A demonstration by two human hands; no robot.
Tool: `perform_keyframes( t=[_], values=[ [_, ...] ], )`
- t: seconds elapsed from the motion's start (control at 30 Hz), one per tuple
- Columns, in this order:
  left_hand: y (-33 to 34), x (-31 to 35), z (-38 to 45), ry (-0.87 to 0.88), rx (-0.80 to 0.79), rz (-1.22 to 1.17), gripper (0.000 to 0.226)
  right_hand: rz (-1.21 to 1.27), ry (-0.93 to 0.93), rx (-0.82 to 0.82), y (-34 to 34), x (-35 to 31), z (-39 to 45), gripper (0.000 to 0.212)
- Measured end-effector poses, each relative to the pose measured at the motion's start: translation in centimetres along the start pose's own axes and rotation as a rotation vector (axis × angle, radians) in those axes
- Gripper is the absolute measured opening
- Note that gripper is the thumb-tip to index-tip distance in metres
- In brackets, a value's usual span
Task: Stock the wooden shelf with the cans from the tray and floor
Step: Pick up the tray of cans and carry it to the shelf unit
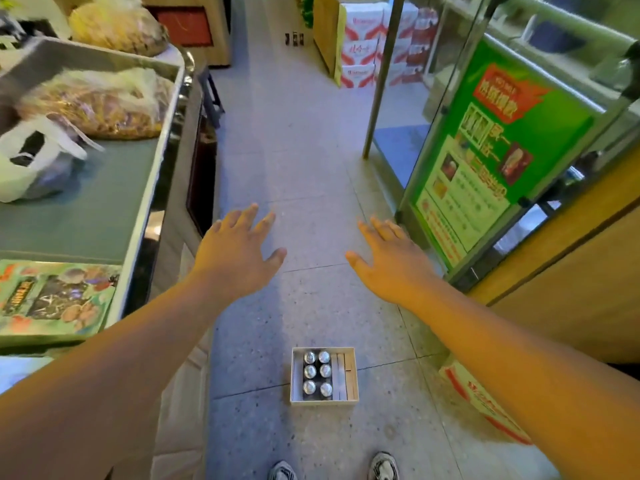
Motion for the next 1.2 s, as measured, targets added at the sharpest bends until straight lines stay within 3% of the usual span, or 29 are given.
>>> perform_keyframes(
  t=[0.2,0.4,0.83,1.2],
  values=[
    [7.9,0.2,1.9,-0.069,-0.035,-0.047,0.076,-0.046,-0.040,-0.064,6.4,3.0,3.2,0.072],
    [20.2,0.7,1.5,-0.160,-0.017,-0.110,0.084,-0.075,-0.068,-0.104,17.7,6.3,4.9,0.072],
    [58.4,1.0,-5.2,-0.135,-0.135,-0.063,0.082,-0.166,-0.060,-0.206,54.7,13.3,6.0,0.074],
    [81.1,2.2,-9.5,-0.307,-0.278,-0.109,0.080,-0.148,-0.017,-0.222,76.4,18.2,5.9,0.075]
  ],
)
Point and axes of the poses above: each hand's wrist, its own z-axis towards the middle knuckle, its own y-axis out of the palm, x = y × z, the point moved 5 cm from there along z, towards the middle knuckle, and after that the axes turned 6 degrees about x, right-handed, at the moved point
